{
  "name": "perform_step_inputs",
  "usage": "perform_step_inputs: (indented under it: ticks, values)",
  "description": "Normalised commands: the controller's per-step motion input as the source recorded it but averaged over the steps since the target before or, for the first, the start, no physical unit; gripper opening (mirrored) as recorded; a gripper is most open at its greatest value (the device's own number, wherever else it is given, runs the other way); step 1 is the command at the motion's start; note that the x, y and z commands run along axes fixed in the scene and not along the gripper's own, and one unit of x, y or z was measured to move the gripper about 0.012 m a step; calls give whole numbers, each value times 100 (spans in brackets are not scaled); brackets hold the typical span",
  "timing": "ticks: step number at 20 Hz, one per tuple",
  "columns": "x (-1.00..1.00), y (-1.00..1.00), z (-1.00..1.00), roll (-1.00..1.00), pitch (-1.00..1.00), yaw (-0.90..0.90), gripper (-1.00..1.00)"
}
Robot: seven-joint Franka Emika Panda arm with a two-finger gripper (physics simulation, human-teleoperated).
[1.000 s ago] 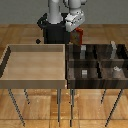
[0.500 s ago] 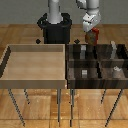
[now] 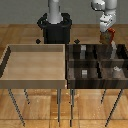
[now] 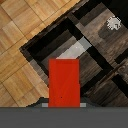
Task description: Place the box of cereal into the appropriate compartment.
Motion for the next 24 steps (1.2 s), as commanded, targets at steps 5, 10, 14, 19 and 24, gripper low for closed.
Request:
perform_step_inputs:
  ticks: [5,10,14,19,24]
  values:
    - [0,60,-20,0,0,0,-100]
    - [0,0,-80,0,0,0,-100]
    - [0,0,-100,0,0,0,-100]
    - [40,0,-40,0,0,0,-100]
    - [40,0,-20,0,0,0,-100]
